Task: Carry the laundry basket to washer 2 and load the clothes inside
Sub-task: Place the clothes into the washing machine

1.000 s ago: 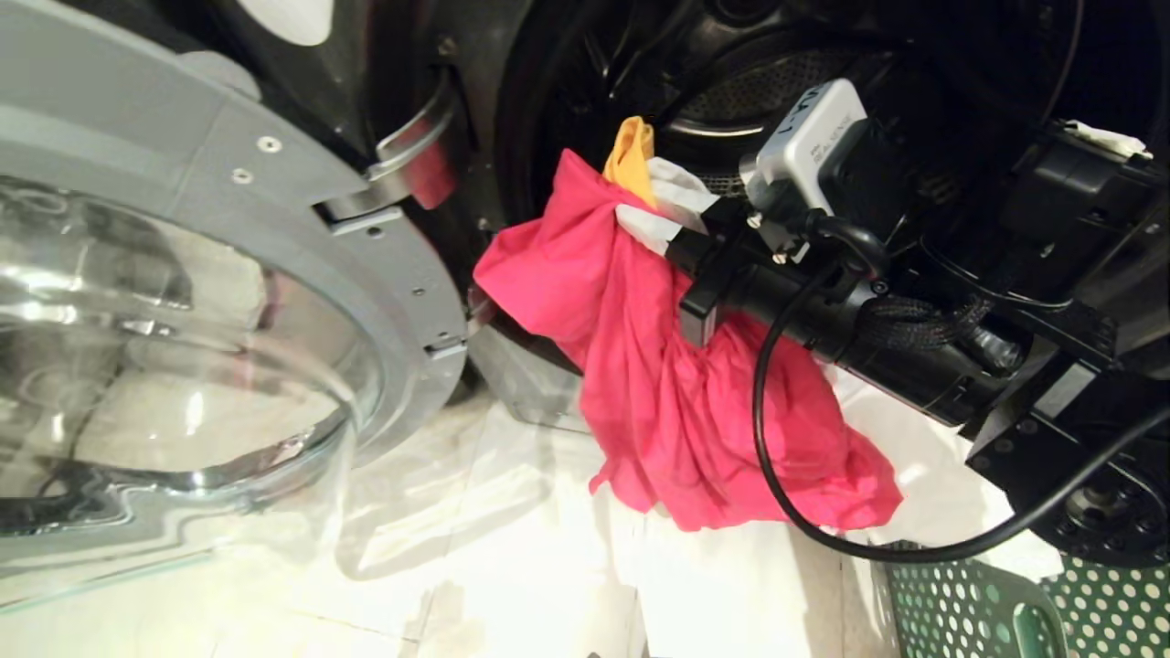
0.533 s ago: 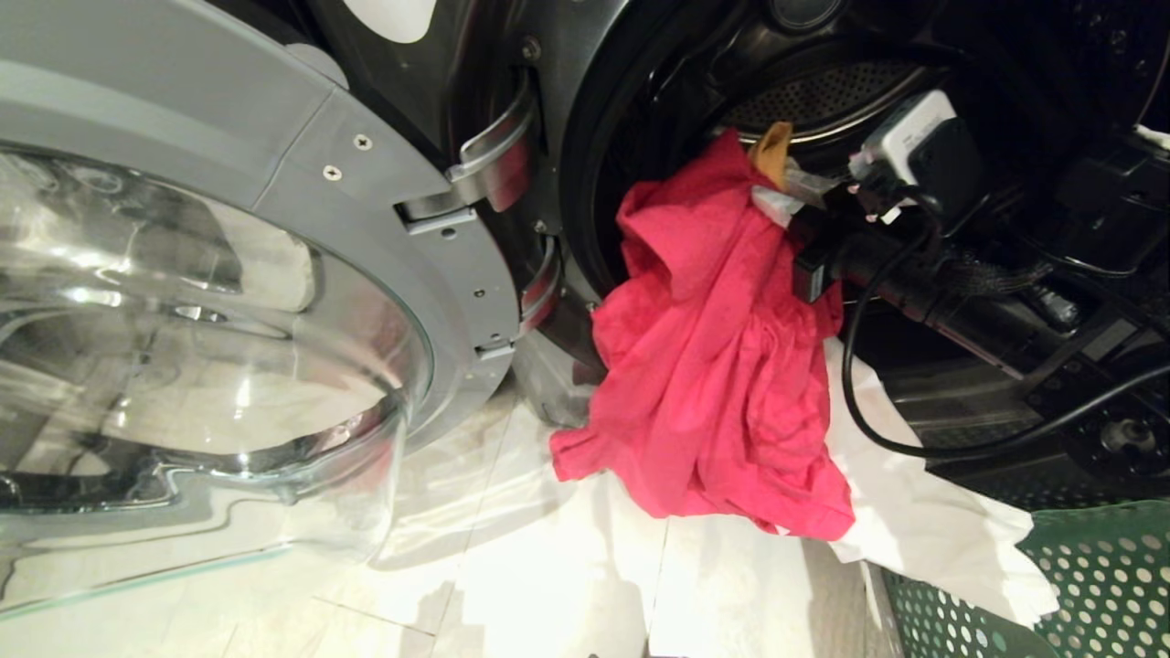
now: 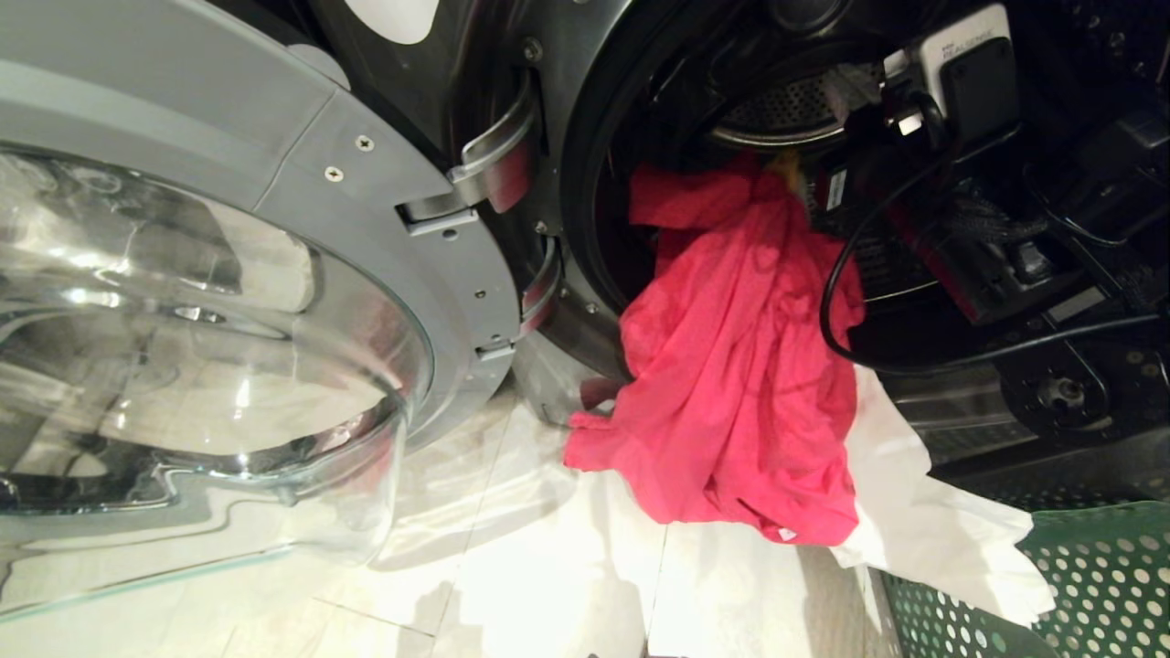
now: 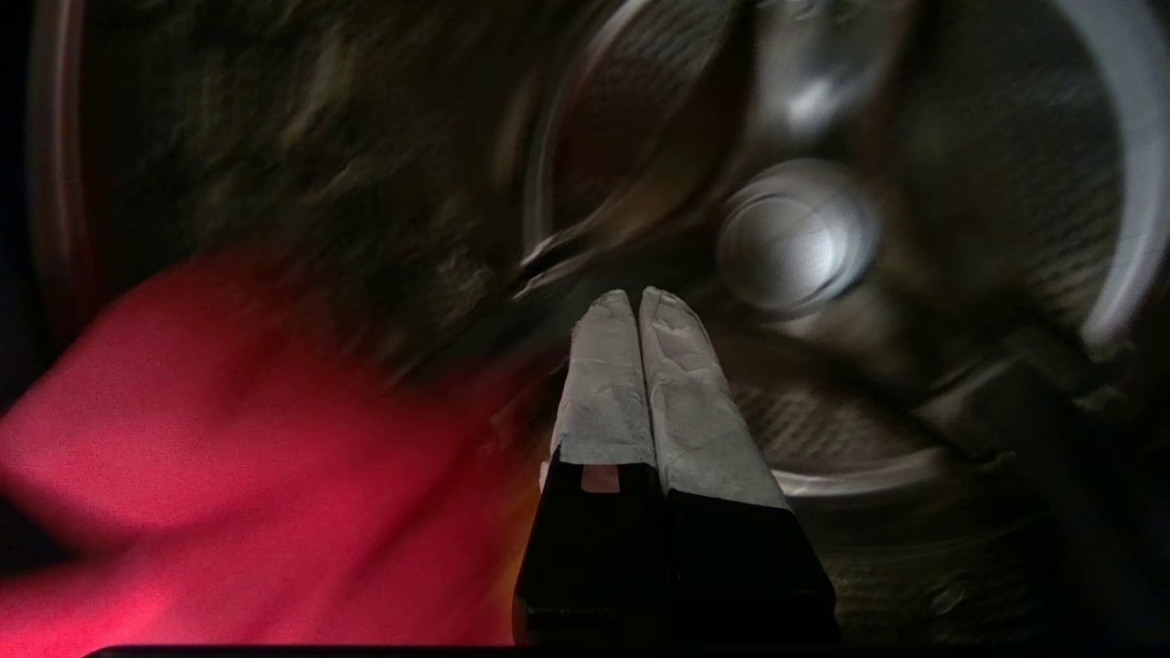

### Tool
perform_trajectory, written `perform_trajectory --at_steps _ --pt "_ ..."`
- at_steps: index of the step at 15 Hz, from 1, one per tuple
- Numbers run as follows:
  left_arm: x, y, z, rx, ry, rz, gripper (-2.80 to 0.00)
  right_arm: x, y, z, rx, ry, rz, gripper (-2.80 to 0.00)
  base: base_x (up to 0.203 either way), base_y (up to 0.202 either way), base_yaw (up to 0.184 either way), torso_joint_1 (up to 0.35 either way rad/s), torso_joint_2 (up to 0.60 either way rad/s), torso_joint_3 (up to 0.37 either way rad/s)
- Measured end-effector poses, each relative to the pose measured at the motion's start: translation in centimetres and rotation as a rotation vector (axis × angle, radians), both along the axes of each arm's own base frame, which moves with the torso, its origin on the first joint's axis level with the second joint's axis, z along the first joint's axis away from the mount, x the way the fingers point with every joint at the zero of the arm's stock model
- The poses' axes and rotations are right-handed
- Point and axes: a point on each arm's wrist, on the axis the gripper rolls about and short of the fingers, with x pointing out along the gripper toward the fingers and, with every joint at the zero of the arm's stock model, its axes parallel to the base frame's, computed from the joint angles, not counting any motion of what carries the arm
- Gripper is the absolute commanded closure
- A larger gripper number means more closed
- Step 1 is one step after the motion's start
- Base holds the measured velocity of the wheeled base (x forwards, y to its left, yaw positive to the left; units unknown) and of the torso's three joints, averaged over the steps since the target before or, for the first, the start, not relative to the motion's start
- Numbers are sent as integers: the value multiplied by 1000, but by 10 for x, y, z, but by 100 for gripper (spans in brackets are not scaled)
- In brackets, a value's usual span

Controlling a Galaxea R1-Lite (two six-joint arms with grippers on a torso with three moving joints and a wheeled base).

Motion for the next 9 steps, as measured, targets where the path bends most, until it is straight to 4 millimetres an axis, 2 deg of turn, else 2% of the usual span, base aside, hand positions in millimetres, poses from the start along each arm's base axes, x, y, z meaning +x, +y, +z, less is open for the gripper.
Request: perform_trajectory --at_steps 2,4,7,9 --pt "0 0 0 0 0 1 0 10 4 14 36 -74 -36 0 0 0 0 0 0 0" --pt "0 0 0 0 0 1 0 16 10 19 90 -149 -54 0 0 0 0 0 0 0" --pt "0 0 0 0 0 1 0 20 16 13 121 -198 -46 0 0 0 0 0 0 0" --pt "0 0 0 0 0 1 0 17 18 -1 92 -106 -33 0 0 0 0 0 0 0"
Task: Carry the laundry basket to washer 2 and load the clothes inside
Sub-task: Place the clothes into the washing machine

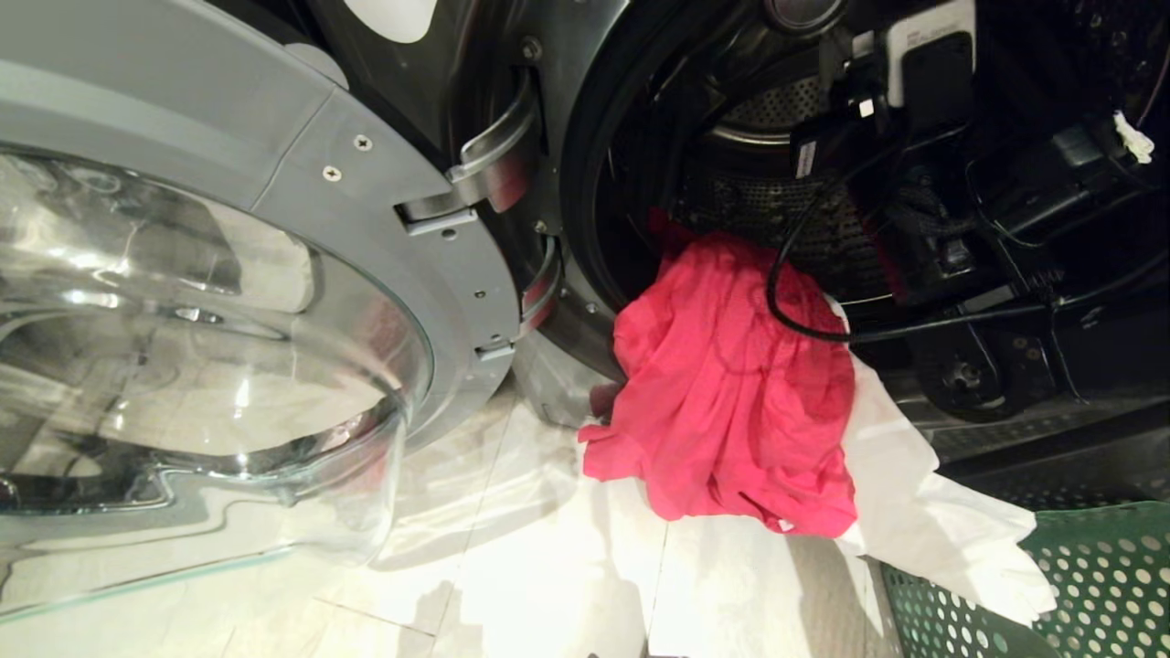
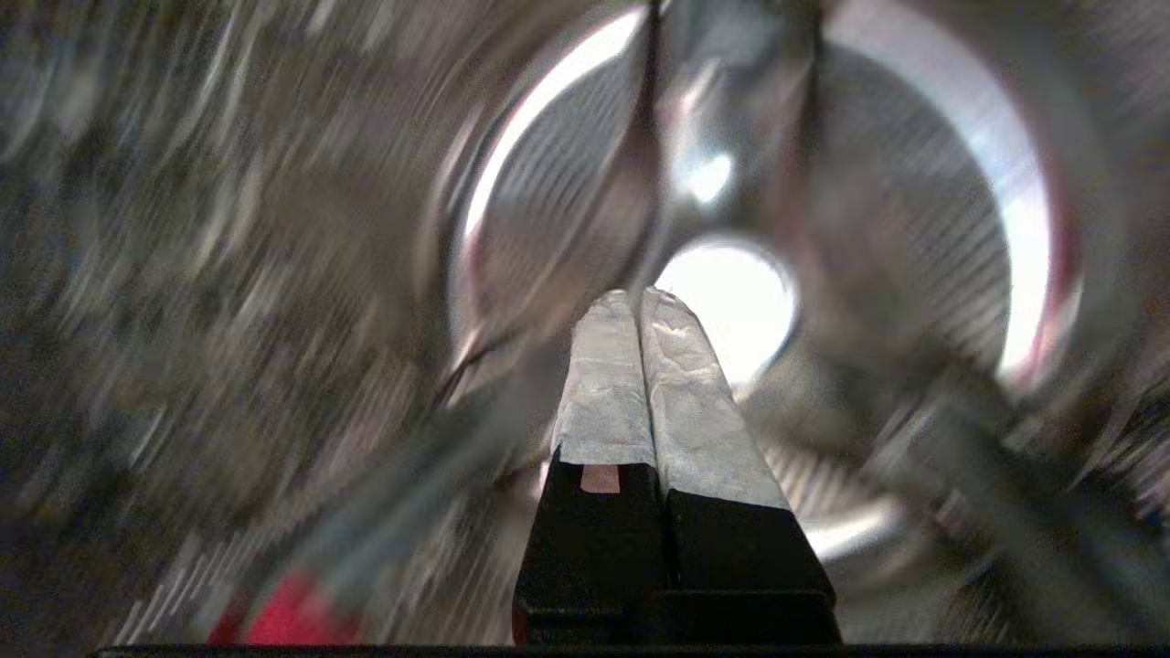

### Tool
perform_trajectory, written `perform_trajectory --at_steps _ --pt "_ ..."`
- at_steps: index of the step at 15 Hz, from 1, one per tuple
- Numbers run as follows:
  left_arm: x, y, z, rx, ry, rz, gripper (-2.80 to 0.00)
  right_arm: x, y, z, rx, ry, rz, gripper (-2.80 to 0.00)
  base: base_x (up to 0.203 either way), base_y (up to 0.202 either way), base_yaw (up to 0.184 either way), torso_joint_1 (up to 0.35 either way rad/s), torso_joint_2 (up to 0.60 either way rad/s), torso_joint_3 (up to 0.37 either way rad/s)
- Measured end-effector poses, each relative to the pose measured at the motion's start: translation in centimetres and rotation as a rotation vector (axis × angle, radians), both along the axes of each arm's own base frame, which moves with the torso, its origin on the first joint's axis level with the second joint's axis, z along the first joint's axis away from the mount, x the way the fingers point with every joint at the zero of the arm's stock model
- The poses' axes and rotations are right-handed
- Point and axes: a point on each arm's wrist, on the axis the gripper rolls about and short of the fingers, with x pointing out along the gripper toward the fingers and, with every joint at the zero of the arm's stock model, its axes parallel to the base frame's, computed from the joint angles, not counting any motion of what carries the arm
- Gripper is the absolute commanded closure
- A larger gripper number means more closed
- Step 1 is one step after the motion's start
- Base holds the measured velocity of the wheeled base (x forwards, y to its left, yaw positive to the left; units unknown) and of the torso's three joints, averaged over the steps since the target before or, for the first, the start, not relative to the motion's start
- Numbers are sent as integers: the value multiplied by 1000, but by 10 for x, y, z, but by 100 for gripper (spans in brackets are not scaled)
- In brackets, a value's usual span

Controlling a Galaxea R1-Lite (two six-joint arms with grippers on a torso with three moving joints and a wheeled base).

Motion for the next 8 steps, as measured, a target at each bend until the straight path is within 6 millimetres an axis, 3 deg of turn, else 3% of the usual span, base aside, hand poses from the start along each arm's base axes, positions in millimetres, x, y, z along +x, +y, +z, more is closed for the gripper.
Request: perform_trajectory --at_steps 4,8 --pt "0 0 0 0 0 0 0 -38 -10 -18 -16 297 100 0 0 0 0 0 0 0" --pt "0 0 0 0 0 0 0 -94 -34 -23 16 696 176 0 0 0 0 0 0 0"
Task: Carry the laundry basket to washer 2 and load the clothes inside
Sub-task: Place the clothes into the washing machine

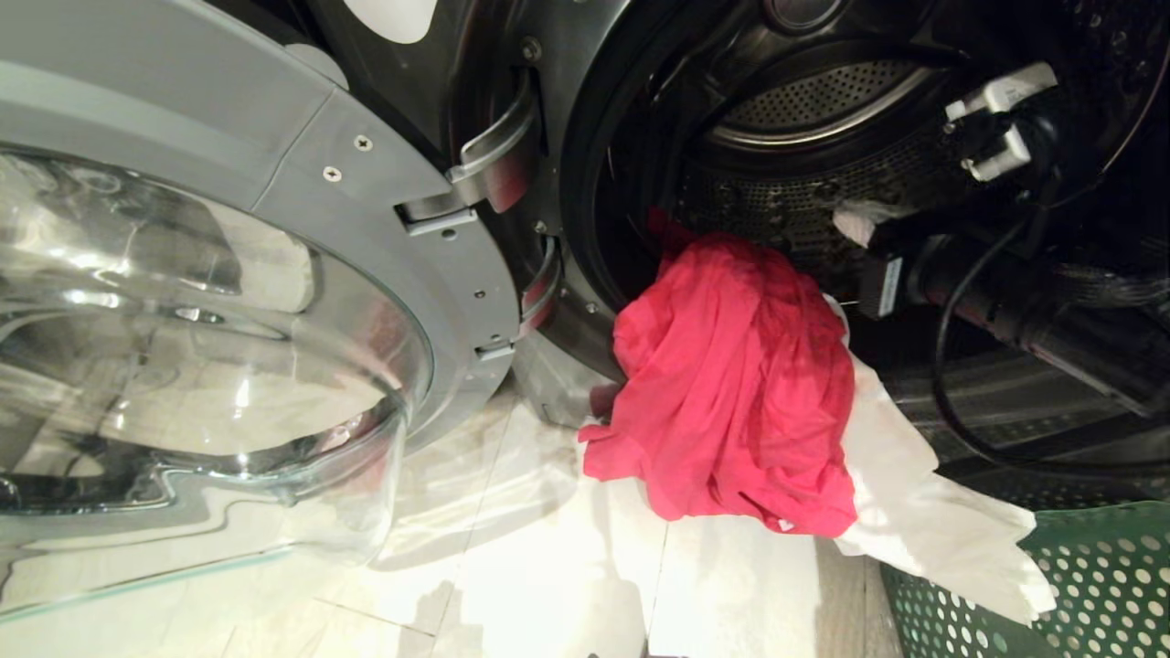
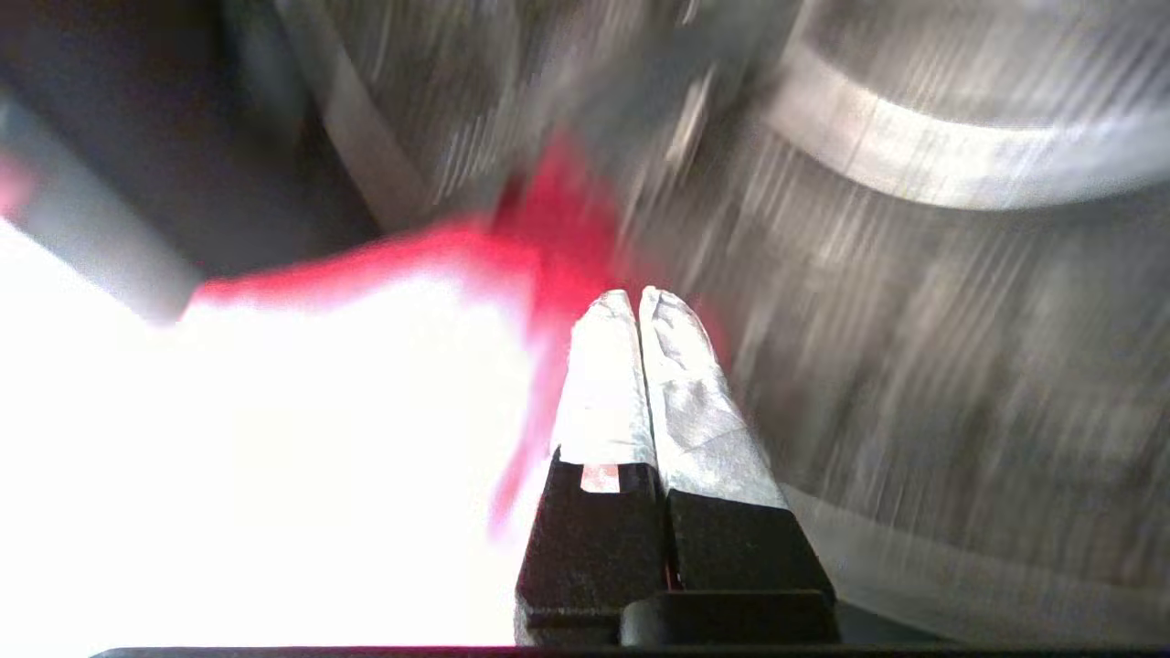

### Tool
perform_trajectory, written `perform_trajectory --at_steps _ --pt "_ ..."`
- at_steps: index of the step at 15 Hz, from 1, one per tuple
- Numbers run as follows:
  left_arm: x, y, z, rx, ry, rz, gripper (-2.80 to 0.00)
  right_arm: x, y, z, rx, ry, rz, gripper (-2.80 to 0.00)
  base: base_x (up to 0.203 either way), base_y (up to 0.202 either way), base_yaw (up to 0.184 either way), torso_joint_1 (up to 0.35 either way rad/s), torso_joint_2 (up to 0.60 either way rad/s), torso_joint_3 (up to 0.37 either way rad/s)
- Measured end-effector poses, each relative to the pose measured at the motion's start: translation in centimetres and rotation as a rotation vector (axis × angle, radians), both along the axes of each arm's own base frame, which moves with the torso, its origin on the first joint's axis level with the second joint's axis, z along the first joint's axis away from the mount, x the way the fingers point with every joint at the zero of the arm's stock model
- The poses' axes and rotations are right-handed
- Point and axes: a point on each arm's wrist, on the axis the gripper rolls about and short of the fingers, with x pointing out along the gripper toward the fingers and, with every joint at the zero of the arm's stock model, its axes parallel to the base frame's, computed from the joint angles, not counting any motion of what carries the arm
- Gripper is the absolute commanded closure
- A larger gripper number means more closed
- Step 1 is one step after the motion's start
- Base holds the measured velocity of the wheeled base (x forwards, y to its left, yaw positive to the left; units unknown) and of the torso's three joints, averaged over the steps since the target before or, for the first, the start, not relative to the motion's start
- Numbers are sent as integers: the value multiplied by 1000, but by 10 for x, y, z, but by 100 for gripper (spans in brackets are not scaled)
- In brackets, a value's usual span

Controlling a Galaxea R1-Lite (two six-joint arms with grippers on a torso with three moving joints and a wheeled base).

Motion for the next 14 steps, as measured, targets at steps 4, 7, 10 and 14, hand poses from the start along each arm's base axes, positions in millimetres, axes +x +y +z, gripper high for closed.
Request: perform_trajectory --at_steps 4,7,10,14 --pt "0 0 0 0 0 0 0 -51 -22 -29 42 503 -10 0 0 0 0 0 0 0" --pt "0 0 0 0 0 0 0 -67 -22 -51 54 754 -63 -280 0 0 0 0 0 0" --pt "0 0 0 0 0 0 0 -67 -12 -59 3 765 -104 -280 0 0 0 0 0 0" --pt "0 0 0 0 0 0 0 -46 3 -73 20 744 -165 -280 0 0 0 0 0 0"
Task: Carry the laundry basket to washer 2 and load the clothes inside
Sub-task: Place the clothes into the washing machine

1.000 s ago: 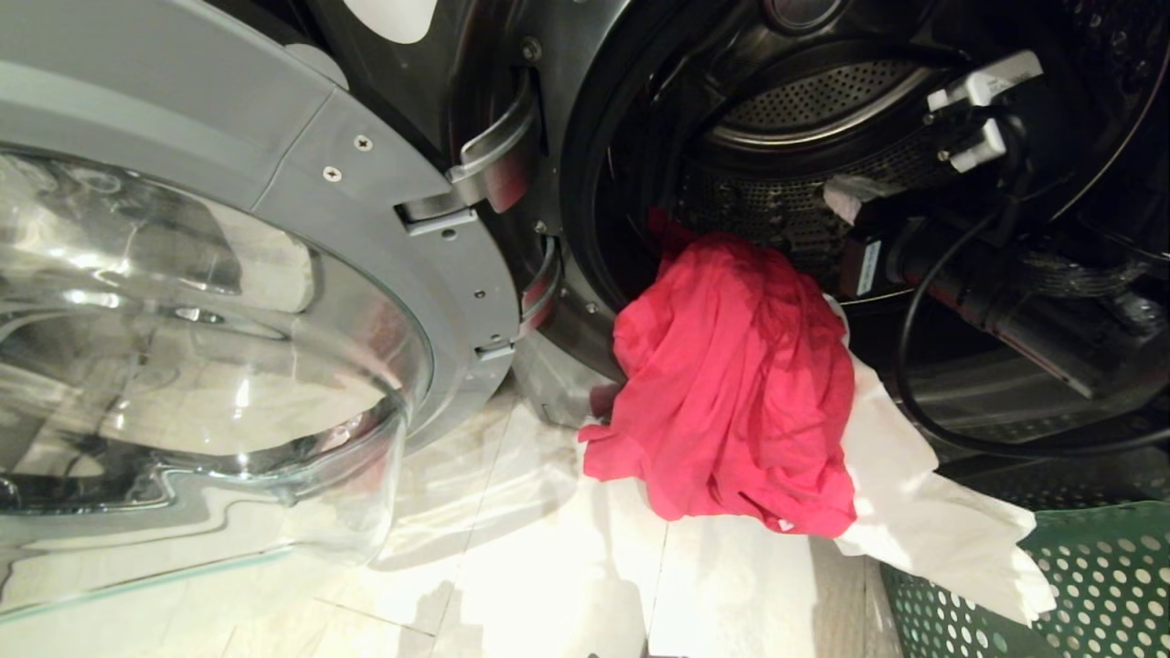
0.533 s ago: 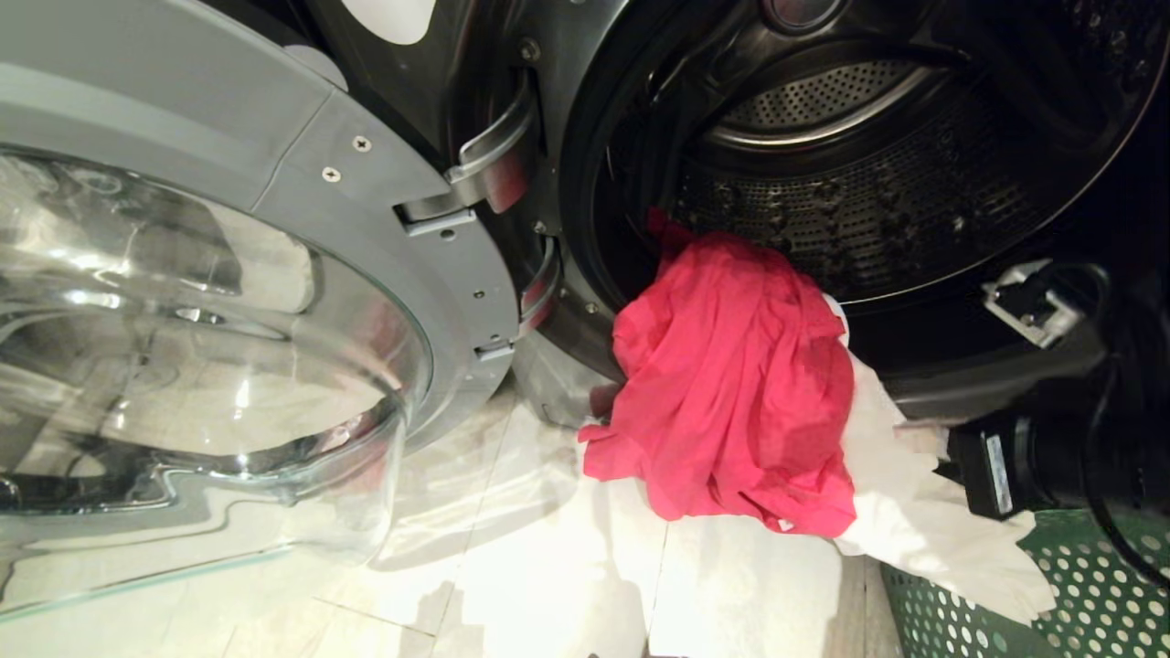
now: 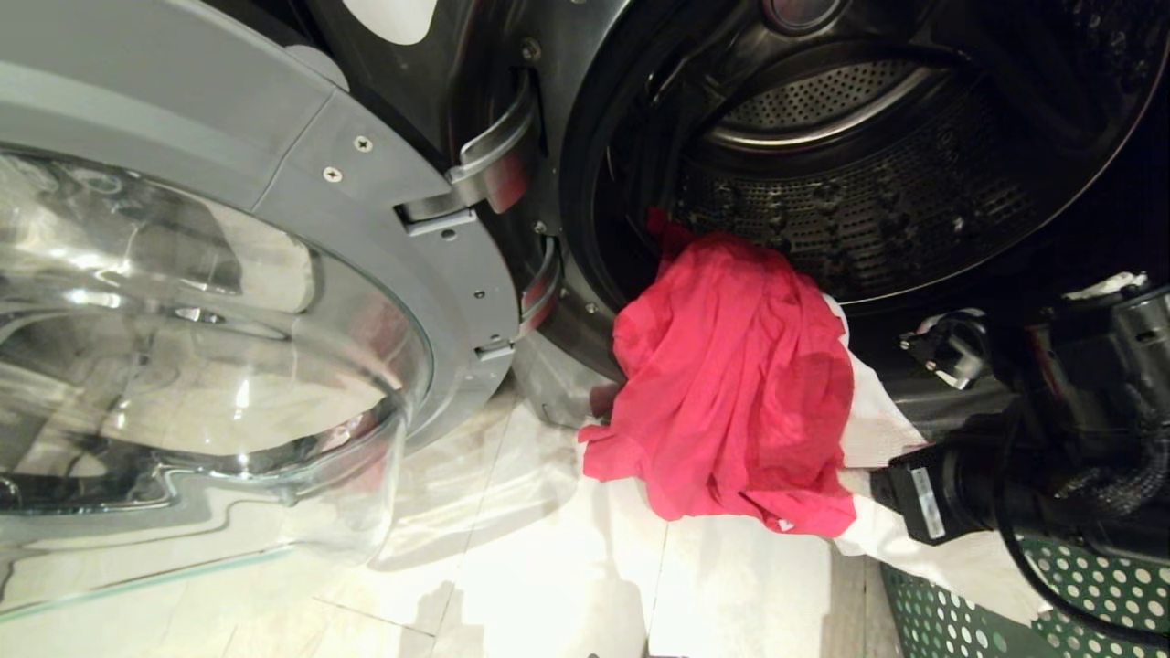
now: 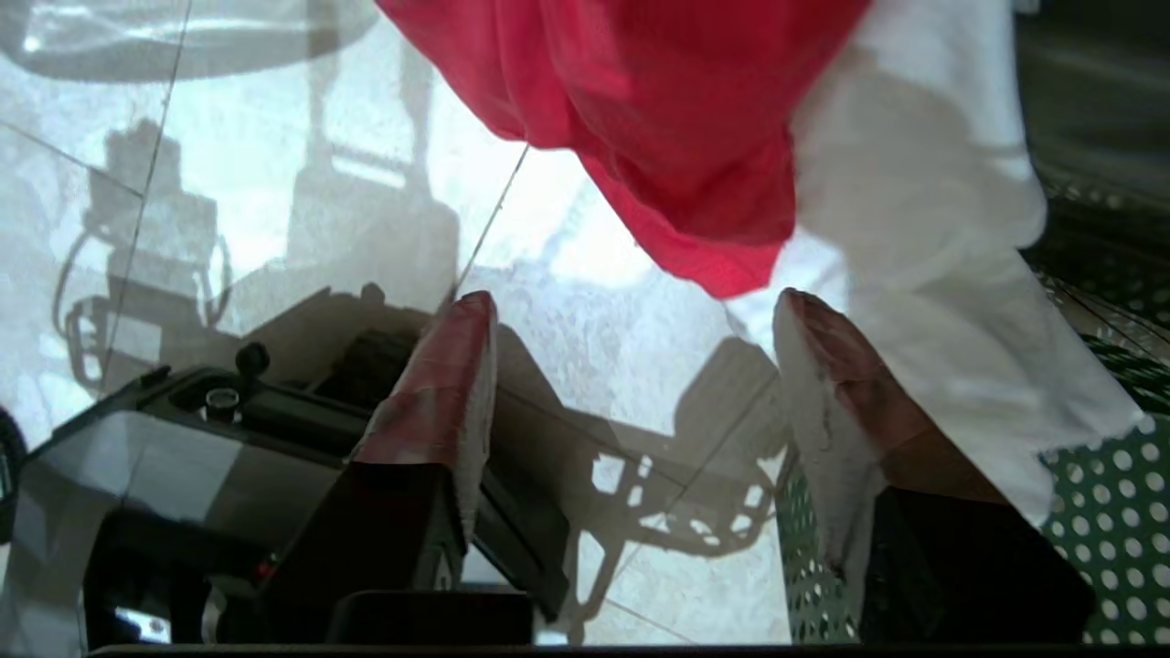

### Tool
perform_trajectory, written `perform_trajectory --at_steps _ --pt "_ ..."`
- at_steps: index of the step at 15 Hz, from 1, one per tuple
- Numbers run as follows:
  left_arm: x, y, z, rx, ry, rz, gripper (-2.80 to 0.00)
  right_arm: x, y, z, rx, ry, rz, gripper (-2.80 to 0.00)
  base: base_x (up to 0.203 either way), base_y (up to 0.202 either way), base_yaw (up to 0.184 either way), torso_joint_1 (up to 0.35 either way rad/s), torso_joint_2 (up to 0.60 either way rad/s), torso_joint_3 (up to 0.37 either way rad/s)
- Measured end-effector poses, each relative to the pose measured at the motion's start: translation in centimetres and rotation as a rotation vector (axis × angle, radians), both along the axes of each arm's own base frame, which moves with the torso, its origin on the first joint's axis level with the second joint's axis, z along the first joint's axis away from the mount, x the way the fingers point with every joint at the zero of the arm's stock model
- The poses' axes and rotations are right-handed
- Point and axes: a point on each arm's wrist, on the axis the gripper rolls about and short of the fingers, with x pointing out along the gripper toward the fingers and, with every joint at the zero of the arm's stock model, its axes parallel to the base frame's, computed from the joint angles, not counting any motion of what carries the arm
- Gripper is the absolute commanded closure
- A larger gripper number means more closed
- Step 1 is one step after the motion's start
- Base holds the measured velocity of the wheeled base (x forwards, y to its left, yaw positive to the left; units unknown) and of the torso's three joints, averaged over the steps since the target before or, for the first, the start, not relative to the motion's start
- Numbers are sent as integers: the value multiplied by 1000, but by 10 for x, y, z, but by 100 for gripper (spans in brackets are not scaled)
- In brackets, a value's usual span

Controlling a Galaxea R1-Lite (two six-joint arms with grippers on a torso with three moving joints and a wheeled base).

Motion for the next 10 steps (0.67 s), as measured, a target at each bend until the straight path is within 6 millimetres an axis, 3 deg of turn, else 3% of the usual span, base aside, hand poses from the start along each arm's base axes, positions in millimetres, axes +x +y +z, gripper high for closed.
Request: perform_trajectory --at_steps 5,10 --pt "0 0 0 0 0 0 0 50 24 -42 -39 -114 -77 -280 0 0 0 0 0 0" --pt "0 0 0 0 0 0 0 76 7 -74 -104 -97 -172 -280 0 0 0 0 0 0"
